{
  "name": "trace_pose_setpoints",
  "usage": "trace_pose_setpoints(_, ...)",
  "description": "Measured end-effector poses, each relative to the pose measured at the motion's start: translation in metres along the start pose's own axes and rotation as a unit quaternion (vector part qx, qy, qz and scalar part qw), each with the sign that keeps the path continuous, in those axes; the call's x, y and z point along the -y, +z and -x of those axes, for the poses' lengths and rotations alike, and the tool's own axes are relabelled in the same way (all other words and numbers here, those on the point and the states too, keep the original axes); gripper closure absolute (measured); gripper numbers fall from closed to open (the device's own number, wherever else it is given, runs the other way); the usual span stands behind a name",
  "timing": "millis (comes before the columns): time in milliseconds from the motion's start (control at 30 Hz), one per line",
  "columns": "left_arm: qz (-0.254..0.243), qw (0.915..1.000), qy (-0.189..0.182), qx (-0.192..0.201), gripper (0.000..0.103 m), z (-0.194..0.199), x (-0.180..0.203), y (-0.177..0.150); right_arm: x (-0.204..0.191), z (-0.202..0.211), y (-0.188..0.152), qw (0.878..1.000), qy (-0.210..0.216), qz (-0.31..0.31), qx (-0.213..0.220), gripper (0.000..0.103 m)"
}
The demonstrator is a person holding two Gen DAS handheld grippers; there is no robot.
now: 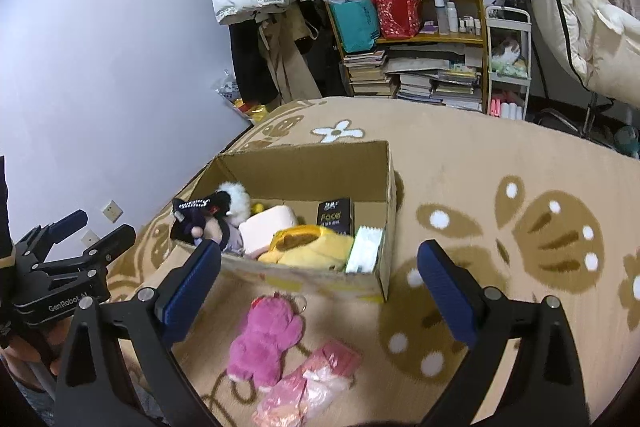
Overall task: Organize soft objects
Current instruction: 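Move both open grippers toward the pink plush bear and pink plastic bag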
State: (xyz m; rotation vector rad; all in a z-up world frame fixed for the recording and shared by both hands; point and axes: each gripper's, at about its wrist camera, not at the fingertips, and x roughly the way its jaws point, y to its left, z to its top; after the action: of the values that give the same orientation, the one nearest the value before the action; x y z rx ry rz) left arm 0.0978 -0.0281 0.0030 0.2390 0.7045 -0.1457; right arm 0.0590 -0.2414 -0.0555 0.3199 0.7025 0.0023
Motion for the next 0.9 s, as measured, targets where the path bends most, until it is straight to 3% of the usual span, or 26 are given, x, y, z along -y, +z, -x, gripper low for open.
trace_pose_setpoints(400, 0.003, 0.9993, -0.013, -0.035, 0.005, 0.017, -0.001, -0.030, -0.009, 0.014, -0.033, 1.000, -0.007, 0.006, -0.021, 0.000)
trace_pose_setpoints(533, 0.015, 0.9994, -0.003, -0.030, 0.005, 0.017, -0.002, -0.035, -0.013, 0.011, -0.044, 0.999, -0.015, 0.012, -0.033, 0.000)
trace_pose_setpoints(900, 0.032, 0.9955, -0.044, -0.078, 0.005, -0.003, -0.003, -0.046, -0.007, -0.013, -0.071, 0.995, -0.021, -0.015, -0.092, 0.000)
